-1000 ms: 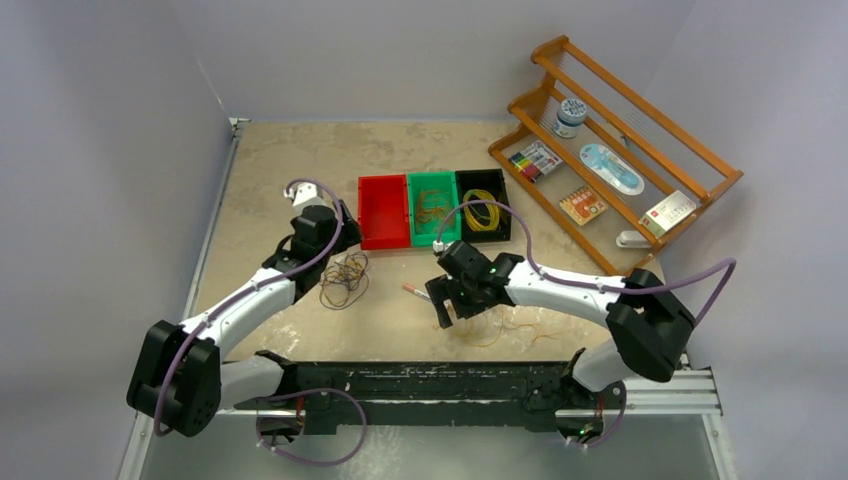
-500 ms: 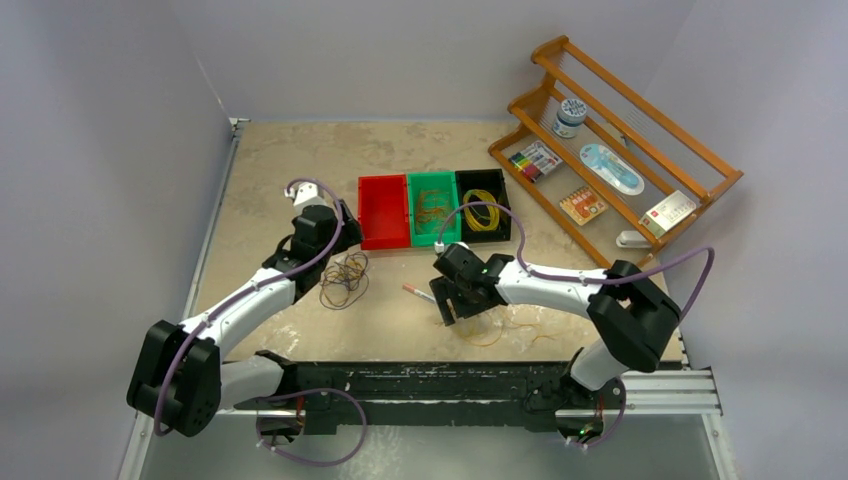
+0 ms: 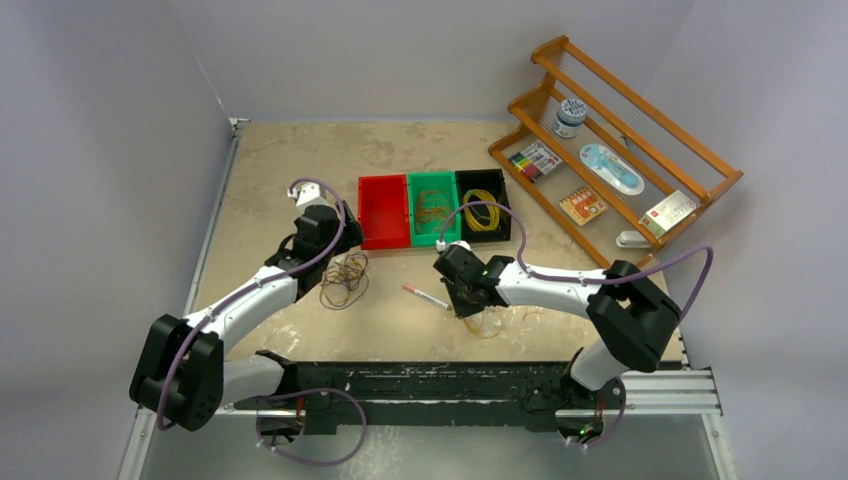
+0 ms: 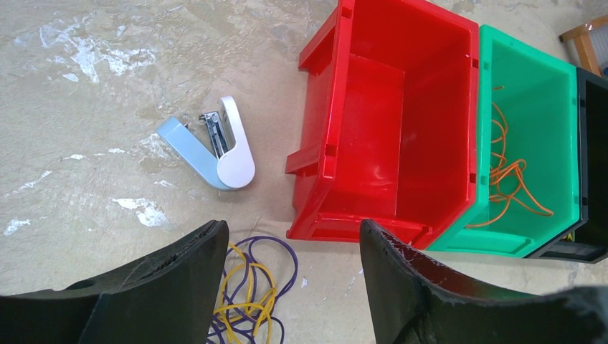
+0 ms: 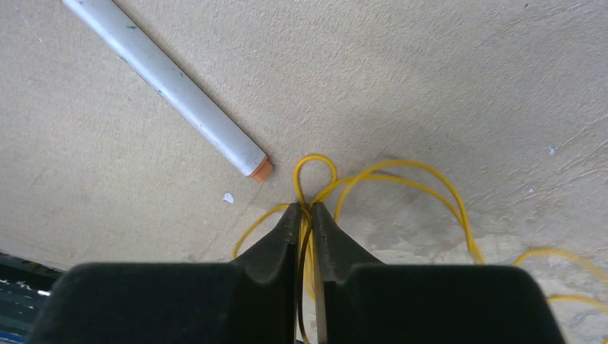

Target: Untangle the cables

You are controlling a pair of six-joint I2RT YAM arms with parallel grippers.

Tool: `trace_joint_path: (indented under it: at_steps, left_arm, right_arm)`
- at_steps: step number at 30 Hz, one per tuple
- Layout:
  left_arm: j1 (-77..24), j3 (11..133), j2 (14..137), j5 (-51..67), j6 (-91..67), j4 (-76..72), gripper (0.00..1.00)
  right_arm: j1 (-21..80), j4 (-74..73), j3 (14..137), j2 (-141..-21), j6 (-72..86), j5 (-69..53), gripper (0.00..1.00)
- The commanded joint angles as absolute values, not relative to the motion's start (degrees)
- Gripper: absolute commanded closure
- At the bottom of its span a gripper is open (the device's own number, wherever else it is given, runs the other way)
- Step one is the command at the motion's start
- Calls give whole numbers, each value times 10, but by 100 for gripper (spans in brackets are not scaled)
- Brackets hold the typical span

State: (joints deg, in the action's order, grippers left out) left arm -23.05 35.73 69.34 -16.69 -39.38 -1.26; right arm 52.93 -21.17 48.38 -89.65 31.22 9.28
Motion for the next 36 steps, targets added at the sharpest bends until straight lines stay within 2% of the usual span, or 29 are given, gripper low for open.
trace_joint_path:
  at_steps: [1,4,15,22,29,36]
  left_arm:
    - [-231,362,691,-167,-392,-42,34]
    - [-231,363,691,-168,-392,-43,34]
    - [-230,364,685,-146,-383,-62,34]
    - [-231,363,671,-130,-375,-70,34]
    - [-230,362,666,-107,-371,-79,34]
    - [-231,356,663,-22,-366,-138,34]
  right_arm:
    - [532,-222,457,-911,334,94,93]
    - [532,-232,468,-891,342,113,100]
    - [524,-283,541,-713,344,235,100]
    - [449,-262,595,-645,280,206,100]
    - [424,-304,650,-673,240,206,100]
    - [421,-205,622,-682,239,126,100]
